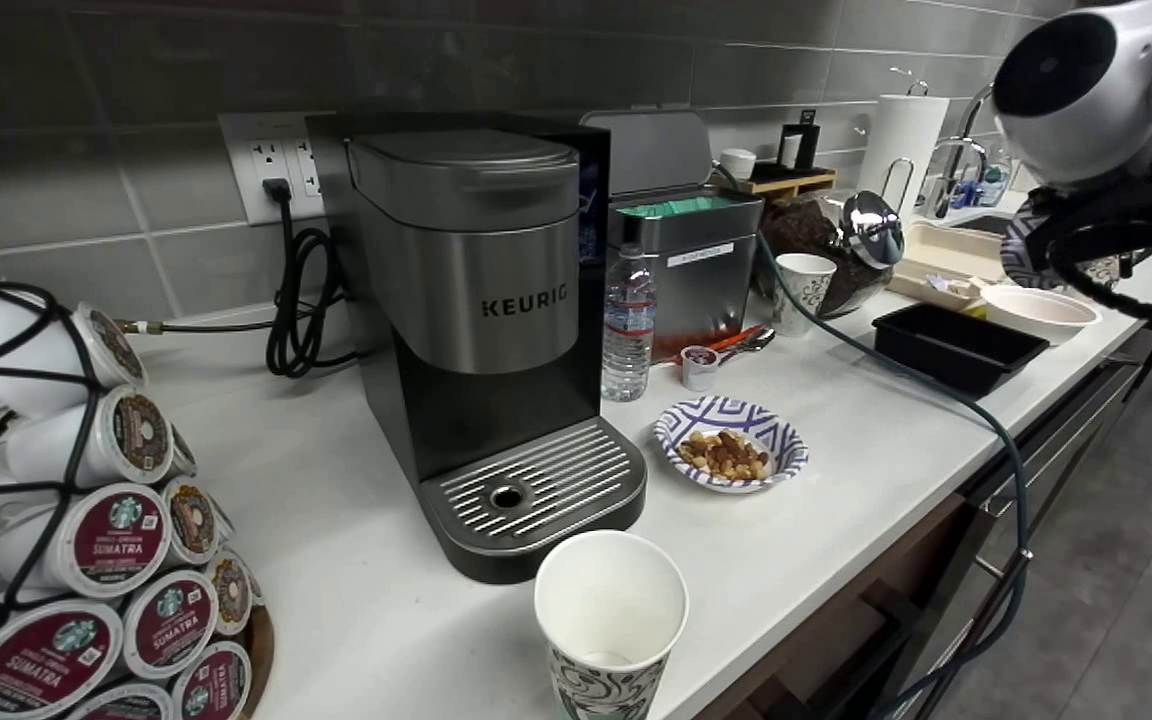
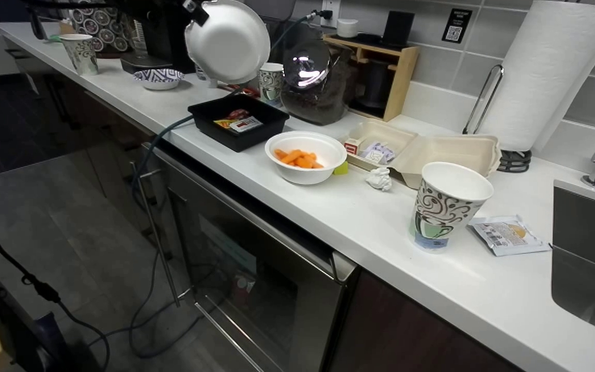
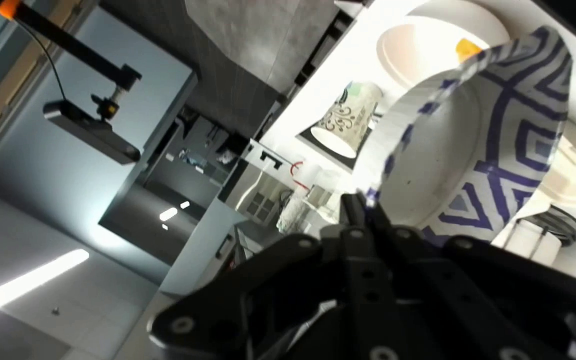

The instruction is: Transfer the contents of the white plate to the black pan

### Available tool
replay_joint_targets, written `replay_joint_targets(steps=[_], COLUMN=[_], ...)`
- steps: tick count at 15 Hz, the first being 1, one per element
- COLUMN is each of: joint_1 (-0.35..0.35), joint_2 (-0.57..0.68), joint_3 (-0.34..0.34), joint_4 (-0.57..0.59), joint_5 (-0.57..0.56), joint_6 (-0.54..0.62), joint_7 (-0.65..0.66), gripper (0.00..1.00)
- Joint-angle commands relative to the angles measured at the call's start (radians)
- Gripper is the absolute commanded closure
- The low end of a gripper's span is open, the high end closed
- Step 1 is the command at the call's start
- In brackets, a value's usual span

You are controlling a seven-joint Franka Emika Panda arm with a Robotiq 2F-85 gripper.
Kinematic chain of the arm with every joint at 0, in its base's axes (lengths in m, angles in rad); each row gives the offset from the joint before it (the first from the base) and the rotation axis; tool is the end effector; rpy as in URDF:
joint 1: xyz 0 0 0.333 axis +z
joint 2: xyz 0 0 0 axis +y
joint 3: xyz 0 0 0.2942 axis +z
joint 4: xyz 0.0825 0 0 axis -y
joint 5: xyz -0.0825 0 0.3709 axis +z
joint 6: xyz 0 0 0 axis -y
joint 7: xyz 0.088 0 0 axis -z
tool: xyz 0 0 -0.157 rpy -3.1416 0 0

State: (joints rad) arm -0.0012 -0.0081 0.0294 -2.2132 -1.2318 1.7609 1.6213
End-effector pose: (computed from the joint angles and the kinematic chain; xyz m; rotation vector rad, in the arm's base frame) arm 0.4976 -0.1157 0.3689 1.7529 -0.9890 0.6475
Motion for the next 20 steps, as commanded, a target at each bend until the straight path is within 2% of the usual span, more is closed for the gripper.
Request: replay_joint_targets(steps=[1, 8, 15, 16, 20], joint_1=[-0.02, -0.041, -0.055, -0.063, -0.043], joint_2=[-0.111, -0.163, -0.168, -0.164, -0.131], joint_3=[-0.04, -0.083, -0.076, -0.034, 0.019], joint_4=[-0.071, -0.068, -0.004, 0.005, 0.095], joint_5=[0.16, 0.49, 0.855, 0.697, 0.678], joint_6=[0.071, 0.094, 0.055, 0.018, -0.082], joint_7=[-0.008, -0.001, 0.005, 0.15, 0.376], gripper=[0.99, 0.99, 0.99, 0.99, 0.99])
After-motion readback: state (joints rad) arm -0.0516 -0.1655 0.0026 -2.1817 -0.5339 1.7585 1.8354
